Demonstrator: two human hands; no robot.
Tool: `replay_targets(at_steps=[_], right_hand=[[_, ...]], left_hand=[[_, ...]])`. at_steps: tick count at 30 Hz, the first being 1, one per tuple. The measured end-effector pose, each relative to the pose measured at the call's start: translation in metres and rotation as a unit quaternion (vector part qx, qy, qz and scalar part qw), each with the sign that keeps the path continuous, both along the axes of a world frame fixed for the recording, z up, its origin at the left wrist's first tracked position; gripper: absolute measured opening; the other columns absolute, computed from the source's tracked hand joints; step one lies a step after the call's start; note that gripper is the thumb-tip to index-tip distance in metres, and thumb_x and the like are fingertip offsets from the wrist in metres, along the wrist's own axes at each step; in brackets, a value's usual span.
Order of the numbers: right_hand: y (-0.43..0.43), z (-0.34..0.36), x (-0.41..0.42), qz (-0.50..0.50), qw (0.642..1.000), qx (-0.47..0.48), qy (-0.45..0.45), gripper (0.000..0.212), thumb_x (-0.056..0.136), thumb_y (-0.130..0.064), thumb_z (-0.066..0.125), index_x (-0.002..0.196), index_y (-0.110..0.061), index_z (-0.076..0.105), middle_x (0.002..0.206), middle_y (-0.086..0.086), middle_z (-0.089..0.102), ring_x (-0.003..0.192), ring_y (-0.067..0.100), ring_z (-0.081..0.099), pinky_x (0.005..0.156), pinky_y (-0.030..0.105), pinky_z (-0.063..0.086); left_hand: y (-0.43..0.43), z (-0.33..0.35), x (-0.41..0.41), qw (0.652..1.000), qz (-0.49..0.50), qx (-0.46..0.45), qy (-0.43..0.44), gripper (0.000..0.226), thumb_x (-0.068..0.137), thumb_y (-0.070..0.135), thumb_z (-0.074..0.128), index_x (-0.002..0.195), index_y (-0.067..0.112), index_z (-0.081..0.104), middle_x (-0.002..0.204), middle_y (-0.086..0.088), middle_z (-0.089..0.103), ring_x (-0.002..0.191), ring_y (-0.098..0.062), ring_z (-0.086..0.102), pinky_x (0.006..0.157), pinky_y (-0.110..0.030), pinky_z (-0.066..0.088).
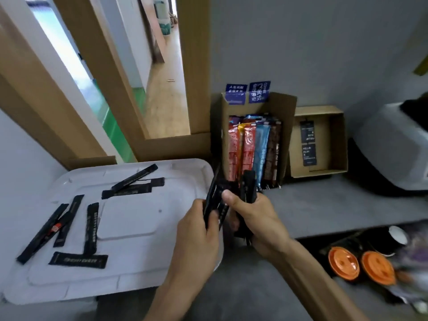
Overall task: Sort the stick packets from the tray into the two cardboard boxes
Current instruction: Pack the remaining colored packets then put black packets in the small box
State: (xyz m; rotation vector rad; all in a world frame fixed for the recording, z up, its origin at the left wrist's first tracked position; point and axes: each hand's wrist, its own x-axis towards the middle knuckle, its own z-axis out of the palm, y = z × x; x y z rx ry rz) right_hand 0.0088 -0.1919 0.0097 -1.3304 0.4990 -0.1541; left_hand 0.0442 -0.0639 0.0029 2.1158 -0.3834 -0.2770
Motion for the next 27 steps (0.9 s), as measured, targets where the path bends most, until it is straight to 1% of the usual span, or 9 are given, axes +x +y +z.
replay_targets(at_steps=[3, 6, 9, 11, 14, 17, 20, 24, 27], right_hand=[[-0.023, 0.004, -0.013, -0.040, 0.999, 0.020, 0.001, 0.019, 0.081, -0.021, 0.079, 0.096, -0.012, 0.071, 0.063, -0.004, 0.070, 0.052, 0.002, 0.062, 0.049, 0.017, 0.048], [-0.054, 0.004, -0.032, -0.082, 0.995, 0.050, -0.018, 0.014, 0.085, -0.013, 0.075, 0.098, -0.011, 0.073, 0.072, -0.002, 0.076, 0.059, 0.003, 0.068, 0.051, 0.014, 0.049], [-0.095, 0.005, -0.056, -0.088, 0.994, 0.063, -0.012, 0.013, 0.086, -0.017, 0.073, 0.097, -0.010, 0.074, 0.081, 0.004, 0.078, 0.072, 0.011, 0.074, 0.059, 0.019, 0.053], [-0.124, 0.005, -0.070, -0.086, 0.995, 0.052, -0.015, 0.008, 0.087, -0.017, 0.072, 0.087, -0.010, 0.071, 0.071, 0.001, 0.075, 0.064, 0.008, 0.071, 0.054, 0.017, 0.051], [-0.169, 0.007, -0.089, -0.116, 0.992, 0.039, -0.019, 0.015, 0.089, -0.015, 0.071, 0.075, -0.012, 0.064, 0.055, -0.005, 0.066, 0.047, 0.003, 0.061, 0.045, 0.015, 0.045], [-0.208, 0.004, -0.108, -0.148, 0.988, 0.033, -0.017, 0.017, 0.088, -0.021, 0.072, 0.078, -0.011, 0.063, 0.058, -0.001, 0.063, 0.048, 0.006, 0.059, 0.045, 0.018, 0.045], [-0.231, 0.002, -0.120, -0.166, 0.985, 0.051, -0.005, 0.014, 0.087, -0.023, 0.072, 0.087, -0.011, 0.067, 0.070, 0.004, 0.067, 0.063, 0.013, 0.066, 0.053, 0.023, 0.052], [-0.251, 0.001, -0.131, -0.160, 0.981, 0.105, -0.004, 0.024, 0.090, -0.025, 0.068, 0.101, -0.005, 0.062, 0.084, 0.019, 0.070, 0.081, 0.032, 0.071, 0.069, 0.037, 0.058], [-0.260, 0.001, -0.136, -0.148, 0.982, 0.117, -0.022, 0.024, 0.090, -0.027, 0.067, 0.099, -0.006, 0.061, 0.082, 0.019, 0.068, 0.075, 0.033, 0.070, 0.073, 0.042, 0.057]], left_hand=[[-0.032, 0.001, -0.017, 0.997, -0.041, 0.057, -0.042, 0.012, 0.103, 0.025, 0.043, 0.112, 0.027, 0.051, 0.104, 0.012, 0.061, 0.092, -0.005, 0.059, 0.076, -0.015, 0.048], [-0.066, 0.005, -0.037, 0.991, -0.079, 0.078, -0.079, 0.018, 0.104, 0.031, 0.036, 0.119, 0.031, 0.046, 0.109, 0.017, 0.046, 0.093, 0.001, 0.048, 0.075, -0.013, 0.039], [-0.104, 0.009, -0.059, 0.988, -0.115, 0.064, -0.082, 0.028, 0.103, 0.043, 0.025, 0.111, 0.034, 0.050, 0.106, 0.020, 0.046, 0.095, 0.003, 0.046, 0.082, -0.018, 0.039], [-0.129, 0.008, -0.070, 0.989, -0.097, 0.031, -0.111, 0.036, 0.102, 0.041, 0.024, 0.093, 0.026, 0.055, 0.095, 0.013, 0.048, 0.088, -0.003, 0.050, 0.077, -0.027, 0.045], [-0.160, 0.010, -0.071, 0.984, -0.044, 0.019, -0.169, 0.032, 0.102, 0.034, 0.034, 0.094, 0.021, 0.063, 0.094, 0.010, 0.048, 0.084, -0.004, 0.049, 0.074, -0.026, 0.045], [-0.196, 0.010, -0.053, 0.978, -0.006, 0.009, -0.207, 0.018, 0.100, 0.019, 0.051, 0.101, 0.020, 0.069, 0.096, 0.006, 0.057, 0.088, -0.005, 0.052, 0.077, -0.024, 0.043], [-0.248, 0.006, -0.030, 0.990, 0.009, 0.006, -0.138, 0.015, 0.097, 0.018, 0.057, 0.096, 0.027, 0.069, 0.093, 0.008, 0.066, 0.092, -0.011, 0.060, 0.080, -0.029, 0.048], [-0.312, -0.004, -0.004, 0.994, 0.085, -0.058, 0.040, 0.012, 0.098, 0.017, 0.058, 0.099, 0.022, 0.069, 0.095, 0.003, 0.070, 0.092, -0.014, 0.066, 0.071, -0.023, 0.048], [-0.340, -0.017, 0.007, 0.995, 0.059, -0.031, 0.068, 0.007, 0.097, 0.019, 0.061, 0.098, 0.022, 0.068, 0.096, 0.002, 0.070, 0.091, -0.015, 0.066, 0.069, -0.023, 0.047]])
